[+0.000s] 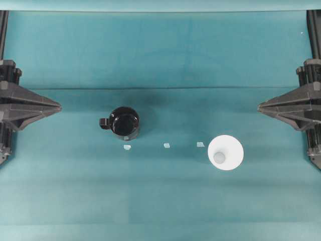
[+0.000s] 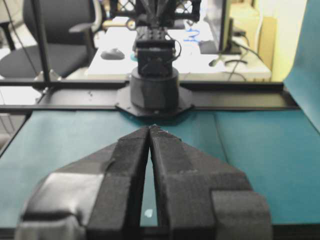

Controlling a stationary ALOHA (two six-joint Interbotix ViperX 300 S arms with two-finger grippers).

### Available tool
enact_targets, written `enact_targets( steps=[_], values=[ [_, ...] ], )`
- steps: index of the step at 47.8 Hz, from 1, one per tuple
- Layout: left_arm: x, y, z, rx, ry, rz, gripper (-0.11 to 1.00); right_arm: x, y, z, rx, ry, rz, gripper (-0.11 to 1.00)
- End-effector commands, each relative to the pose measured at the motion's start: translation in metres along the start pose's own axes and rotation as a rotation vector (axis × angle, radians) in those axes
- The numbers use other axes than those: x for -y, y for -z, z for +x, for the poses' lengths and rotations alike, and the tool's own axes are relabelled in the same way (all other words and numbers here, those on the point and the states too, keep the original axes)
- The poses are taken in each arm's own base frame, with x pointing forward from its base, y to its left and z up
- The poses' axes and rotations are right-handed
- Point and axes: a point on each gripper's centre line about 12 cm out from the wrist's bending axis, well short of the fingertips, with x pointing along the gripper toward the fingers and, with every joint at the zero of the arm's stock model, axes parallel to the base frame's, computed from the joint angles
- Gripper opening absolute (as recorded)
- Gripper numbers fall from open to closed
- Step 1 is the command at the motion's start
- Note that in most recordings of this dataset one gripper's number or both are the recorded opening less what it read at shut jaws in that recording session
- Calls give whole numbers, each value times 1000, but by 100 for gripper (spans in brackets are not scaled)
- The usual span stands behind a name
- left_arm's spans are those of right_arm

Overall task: Put the paper cup into the moved cup holder.
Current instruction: 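Move the left gripper toward the black cup holder and open it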

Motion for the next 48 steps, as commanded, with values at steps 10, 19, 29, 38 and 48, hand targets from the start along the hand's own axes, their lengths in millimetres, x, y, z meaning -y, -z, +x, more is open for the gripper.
enact_targets(
  steps=[10, 19, 29, 38, 48],
  values=[
    [1, 6, 11, -150, 3, -12, 0, -1, 0, 8, -77, -2, 26, 2],
    [-7, 41, 19, -373, -33, -12, 0, -1, 10, 10, -189, 5, 78, 2],
    [-16, 78, 30, -554, -63, -2, 0, -1, 22, 9, -276, 10, 106, 2],
    [-24, 107, 38, -664, -91, -11, 0, -1, 27, 10, -304, 14, 106, 2],
    [-29, 128, 39, -736, -102, -4, 0, 0, 33, 13, -331, 18, 108, 2]
  ],
)
